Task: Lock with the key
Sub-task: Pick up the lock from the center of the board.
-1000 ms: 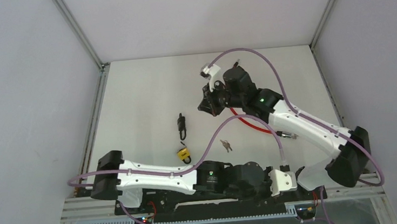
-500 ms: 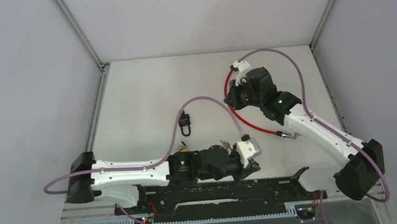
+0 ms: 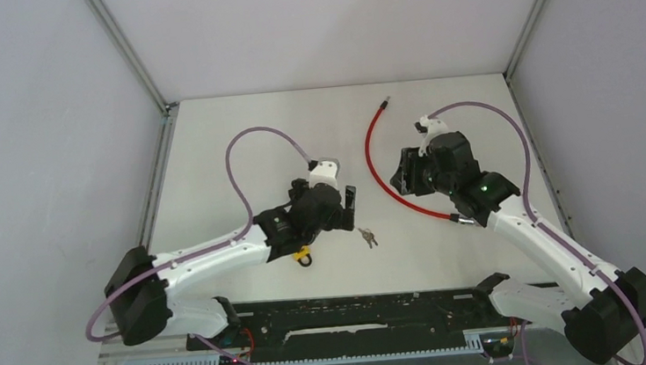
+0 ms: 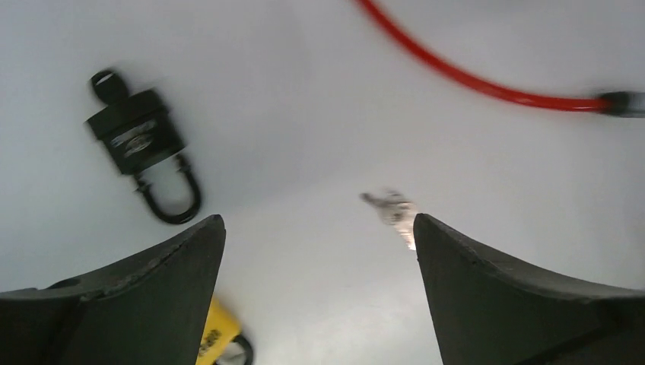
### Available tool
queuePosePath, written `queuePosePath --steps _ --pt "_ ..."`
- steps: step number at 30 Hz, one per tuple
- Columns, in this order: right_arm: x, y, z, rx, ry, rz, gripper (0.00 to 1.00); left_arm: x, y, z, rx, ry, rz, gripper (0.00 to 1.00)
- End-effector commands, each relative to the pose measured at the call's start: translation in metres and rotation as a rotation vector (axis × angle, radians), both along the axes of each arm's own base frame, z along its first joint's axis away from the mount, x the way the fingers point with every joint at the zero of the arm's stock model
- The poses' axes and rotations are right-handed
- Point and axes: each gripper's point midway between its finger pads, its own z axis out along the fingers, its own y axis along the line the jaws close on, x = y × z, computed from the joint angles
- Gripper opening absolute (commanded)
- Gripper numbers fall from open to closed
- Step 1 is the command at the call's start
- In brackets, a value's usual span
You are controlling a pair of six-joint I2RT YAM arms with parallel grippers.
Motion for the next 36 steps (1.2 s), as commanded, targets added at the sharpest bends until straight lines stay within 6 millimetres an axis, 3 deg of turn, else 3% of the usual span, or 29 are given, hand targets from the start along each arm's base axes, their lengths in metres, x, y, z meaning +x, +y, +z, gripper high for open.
queuePosePath --steps 1,5,8,15,22,30,36 --pt "-0.012 -0.014 -0.006 -0.001 0.029 -0.063 0.53 0.033 0.053 -0.04 0.18 0.069 0.233 0.97" --pt "-0.02 -0.018 -0.006 0.007 0.024 -0.065 0.55 0.06 0.078 -0.08 0.246 0.151 0.322 1.0" --pt "-0.025 -0.021 -0.004 0.002 0.018 -0.061 0.56 0.077 0.084 -0.097 0.232 0.196 0.352 1.0" --pt "-0.032 -0.025 -0.005 -0.003 0.018 -0.056 0.56 0.109 0.101 -0.103 0.232 0.222 0.441 1.0" --pt "-0.035 -0.026 -0.006 -0.009 0.02 -0.05 0.56 0.119 0.099 -0.115 0.234 0.258 0.458 0.99" --pt "-0.037 -0.027 -0.006 -0.017 0.018 -0.038 0.55 0.129 0.108 -0.136 0.25 0.302 0.514 0.86" --pt "-0.039 -0.031 -0.003 -0.027 0.005 -0.041 0.55 0.134 0.108 -0.144 0.255 0.322 0.509 0.68"
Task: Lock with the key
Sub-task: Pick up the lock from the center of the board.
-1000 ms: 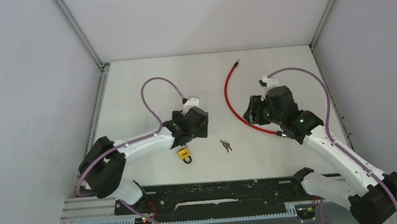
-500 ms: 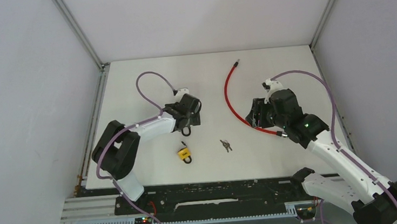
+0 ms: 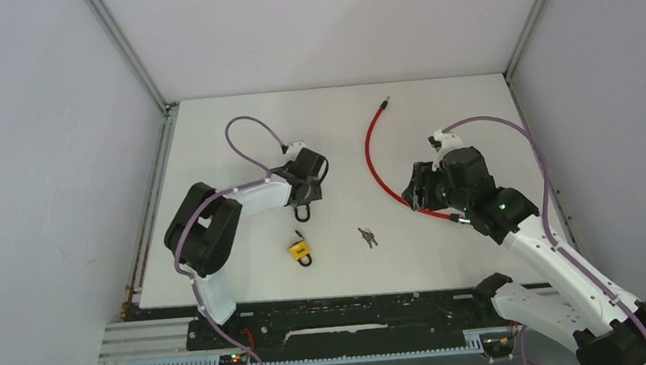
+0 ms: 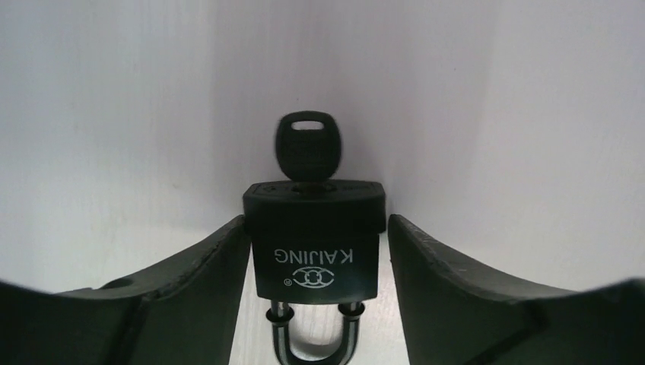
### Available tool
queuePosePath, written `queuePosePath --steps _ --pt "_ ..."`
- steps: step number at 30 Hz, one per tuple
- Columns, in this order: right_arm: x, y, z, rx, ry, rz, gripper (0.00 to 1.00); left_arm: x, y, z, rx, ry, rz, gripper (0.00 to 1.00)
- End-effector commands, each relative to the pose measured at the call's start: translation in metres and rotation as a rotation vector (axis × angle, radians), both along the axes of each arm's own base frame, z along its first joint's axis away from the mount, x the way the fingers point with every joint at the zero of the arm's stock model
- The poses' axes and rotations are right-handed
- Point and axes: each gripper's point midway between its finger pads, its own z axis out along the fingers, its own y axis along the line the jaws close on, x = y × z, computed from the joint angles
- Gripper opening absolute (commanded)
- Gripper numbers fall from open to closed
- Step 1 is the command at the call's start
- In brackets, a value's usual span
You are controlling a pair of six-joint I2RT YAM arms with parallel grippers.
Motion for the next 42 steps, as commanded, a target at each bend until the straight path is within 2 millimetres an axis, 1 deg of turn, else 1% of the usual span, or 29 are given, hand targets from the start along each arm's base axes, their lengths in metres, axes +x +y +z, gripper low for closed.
queuePosePath --steps 1,3,4,7,9,10,11,12,14,15,16,17,19,21,25,26,28,30,32,34,36,39,41,42 --pt "0.0 -0.005 0.008 -0.007 -0.041 -0.006 0.55 0.01 -0.002 0.0 -0.015 -0.004 0.015 0.64" --pt "-0.002 -0.006 0.011 -0.005 -0.049 -0.005 0.55 0.007 -0.003 -0.001 -0.026 0.0 0.007 0.52" --pt "-0.001 -0.01 0.011 -0.018 -0.058 -0.023 0.55 0.005 -0.004 0.0 -0.037 0.001 0.0 0.46" --pt "-0.001 -0.015 0.017 -0.023 -0.083 -0.033 0.54 -0.001 -0.005 0.004 -0.063 -0.006 -0.026 0.23" --pt "-0.002 -0.015 0.022 -0.019 -0.106 -0.026 0.54 -0.005 -0.005 0.016 -0.077 -0.028 -0.053 0.09" --pt "-0.003 -0.015 0.025 -0.014 -0.121 -0.02 0.53 -0.007 -0.005 0.025 -0.085 -0.047 -0.067 0.03" --pt "-0.004 -0.015 0.031 -0.004 -0.14 -0.017 0.52 -0.008 -0.007 0.036 -0.092 -0.073 -0.087 0.0" --pt "-0.005 -0.015 0.037 0.01 -0.163 -0.009 0.52 -0.009 -0.009 0.049 -0.101 -0.101 -0.109 0.0" --pt "-0.008 -0.014 0.057 0.048 -0.24 0.001 0.51 -0.013 -0.016 0.078 -0.139 -0.164 -0.17 0.0" --pt "-0.009 -0.015 0.067 0.065 -0.278 0.003 0.5 -0.016 -0.021 0.093 -0.164 -0.195 -0.208 0.0" --pt "-0.011 -0.014 0.076 0.084 -0.316 0.018 0.5 -0.02 -0.028 0.117 -0.207 -0.244 -0.256 0.0" --pt "-0.014 -0.012 0.085 0.101 -0.347 0.038 0.49 -0.024 -0.036 0.134 -0.251 -0.282 -0.305 0.0" --pt "-0.02 -0.011 0.101 0.126 -0.413 0.068 0.48 -0.038 -0.048 0.162 -0.305 -0.333 -0.399 0.0" --pt "-0.026 -0.009 0.113 0.141 -0.466 0.103 0.48 -0.054 -0.061 0.186 -0.339 -0.362 -0.496 0.0" --pt "-0.048 0.002 0.132 0.179 -0.553 0.241 0.47 -0.099 -0.089 0.237 -0.464 -0.44 -0.703 0.0" --pt "-0.054 0.006 0.136 0.194 -0.568 0.28 0.47 -0.113 -0.093 0.253 -0.503 -0.475 -0.749 0.0" --pt "-0.069 0.014 0.143 0.225 -0.597 0.366 0.47 -0.136 -0.101 0.277 -0.579 -0.521 -0.835 0.0" --pt "-0.083 0.021 0.149 0.253 -0.619 0.445 0.48 -0.158 -0.108 0.296 -0.649 -0.554 -0.922 0.0" --pt "-0.096 0.027 0.153 0.269 -0.644 0.529 0.48 -0.179 -0.114 0.309 -0.705 -0.568 -1.013 0.0" --pt "-0.107 0.033 0.154 0.264 -0.676 0.622 0.47 -0.202 -0.12 0.317 -0.762 -0.548 -1.123 0.0" --pt "-0.112 0.036 0.155 0.257 -0.695 0.672 0.47 -0.218 -0.124 0.318 -0.774 -0.528 -1.201 0.0" --pt "-0.131 0.041 0.155 0.229 -0.773 0.822 0.47 -0.237 -0.123 0.315 -0.765 -0.504 -1.291 0.0" --pt "-0.141 0.044 0.157 0.209 -0.837 0.909 0.49 -0.24 -0.12 0.313 -0.741 -0.503 -1.309 0.0" --pt "-0.143 0.044 0.159 0.207 -0.855 0.924 0.49 -0.24 -0.117 0.312 -0.724 -0.51 -1.308 0.0"
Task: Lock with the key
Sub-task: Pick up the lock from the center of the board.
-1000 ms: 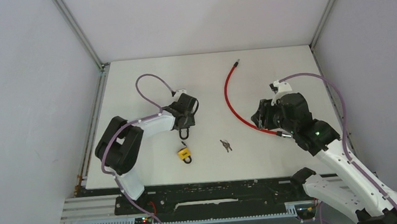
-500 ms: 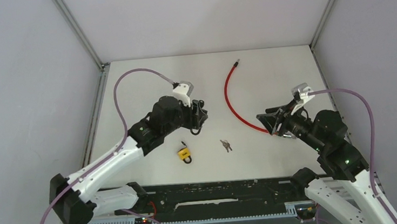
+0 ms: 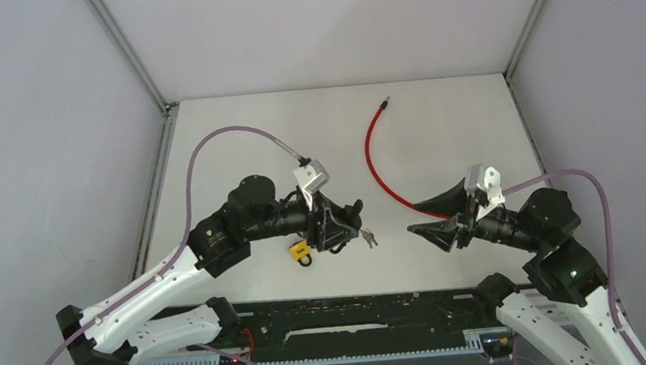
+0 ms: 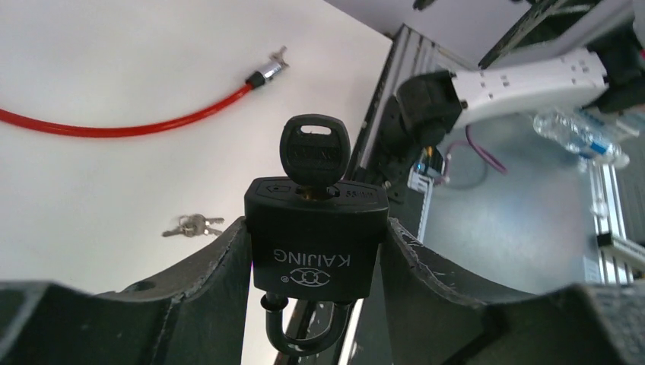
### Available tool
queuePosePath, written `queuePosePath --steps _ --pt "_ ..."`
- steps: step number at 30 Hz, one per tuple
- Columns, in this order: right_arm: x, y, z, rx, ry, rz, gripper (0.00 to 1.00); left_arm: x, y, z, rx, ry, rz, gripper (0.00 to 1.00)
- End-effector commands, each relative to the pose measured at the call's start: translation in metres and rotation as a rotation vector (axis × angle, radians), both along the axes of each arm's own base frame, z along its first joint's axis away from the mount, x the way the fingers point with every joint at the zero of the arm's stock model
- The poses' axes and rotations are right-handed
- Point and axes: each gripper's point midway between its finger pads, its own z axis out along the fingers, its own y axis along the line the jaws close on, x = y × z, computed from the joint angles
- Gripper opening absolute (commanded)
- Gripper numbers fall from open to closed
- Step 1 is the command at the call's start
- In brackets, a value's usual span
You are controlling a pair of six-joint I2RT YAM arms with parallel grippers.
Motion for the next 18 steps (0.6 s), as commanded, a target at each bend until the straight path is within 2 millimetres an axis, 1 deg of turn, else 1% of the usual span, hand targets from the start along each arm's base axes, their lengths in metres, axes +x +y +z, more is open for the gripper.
queuePosePath --steps 1,2,4,6,8,10,13,15,18 --pt "-0.027 0.007 0.019 -0.006 -0.221 0.18 0.5 -0.019 0.005 0.038 -0.071 -0.145 -0.098 0.0" --pt "-0.025 0.007 0.023 0.008 -0.219 0.168 0.51 -0.018 0.008 0.038 -0.063 -0.161 -0.085 0.0" --pt "-0.018 0.007 0.033 0.068 -0.15 0.111 0.51 -0.014 0.013 0.038 -0.046 -0.193 -0.048 0.0" --pt "-0.009 0.008 0.041 0.144 -0.018 0.053 0.49 -0.007 0.019 0.039 -0.016 -0.242 0.002 0.0" --pt "-0.003 0.011 0.044 0.186 0.109 0.029 0.49 0.0 0.023 0.04 0.028 -0.313 0.065 0.0" --pt "0.007 0.014 0.041 0.213 0.272 -0.012 0.48 -0.002 0.022 0.04 0.073 -0.416 0.083 0.0" --pt "0.015 0.023 0.029 0.222 0.489 -0.039 0.48 0.005 0.021 0.04 0.131 -0.56 0.143 0.0" --pt "0.018 0.031 0.023 0.226 0.579 -0.045 0.48 0.009 0.019 0.041 0.155 -0.641 0.178 0.0" --pt "0.013 0.042 0.016 0.201 0.623 -0.042 0.5 0.01 0.017 0.046 0.154 -0.719 0.207 0.0"
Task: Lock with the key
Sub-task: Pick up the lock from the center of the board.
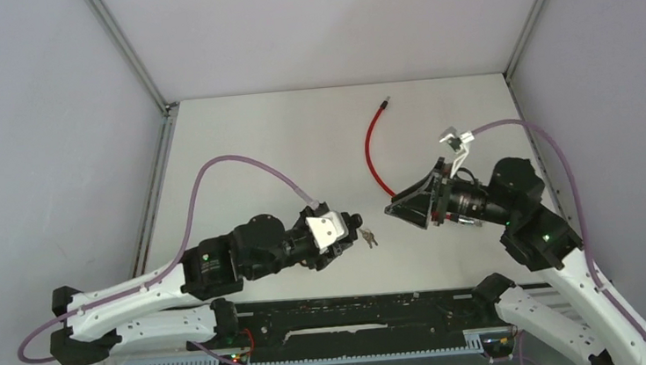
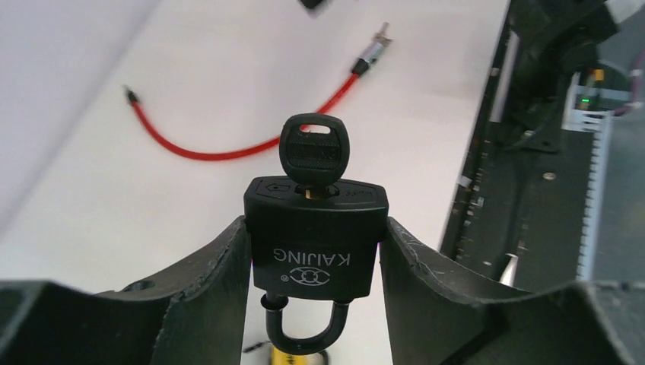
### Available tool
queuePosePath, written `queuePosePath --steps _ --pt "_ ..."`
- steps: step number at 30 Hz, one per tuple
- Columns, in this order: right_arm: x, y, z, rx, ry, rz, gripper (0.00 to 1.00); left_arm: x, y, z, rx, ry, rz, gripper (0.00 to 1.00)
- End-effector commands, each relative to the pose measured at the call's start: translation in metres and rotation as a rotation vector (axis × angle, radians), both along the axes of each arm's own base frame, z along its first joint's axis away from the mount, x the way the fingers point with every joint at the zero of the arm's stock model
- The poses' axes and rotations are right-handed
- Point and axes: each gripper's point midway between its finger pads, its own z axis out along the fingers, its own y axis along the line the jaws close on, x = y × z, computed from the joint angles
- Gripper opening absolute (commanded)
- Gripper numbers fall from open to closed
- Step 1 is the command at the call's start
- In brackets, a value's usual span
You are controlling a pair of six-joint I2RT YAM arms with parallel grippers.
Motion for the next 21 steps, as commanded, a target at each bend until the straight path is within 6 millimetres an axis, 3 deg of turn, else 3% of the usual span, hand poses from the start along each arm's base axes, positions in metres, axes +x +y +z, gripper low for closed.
queuePosePath --steps 1,8,21 --pt "-0.011 0.015 0.003 0.018 0.148 -0.007 0.51 0.026 0.001 0.055 -0.105 -0.269 0.111 0.0" --pt "-0.015 0.035 -0.005 -0.025 0.165 -0.017 0.61 0.02 -0.015 0.041 -0.015 -0.313 0.045 0.0" --pt "0.007 0.037 -0.034 -0.152 0.164 -0.144 0.67 0.011 -0.031 0.037 -0.001 -0.309 -0.001 0.0"
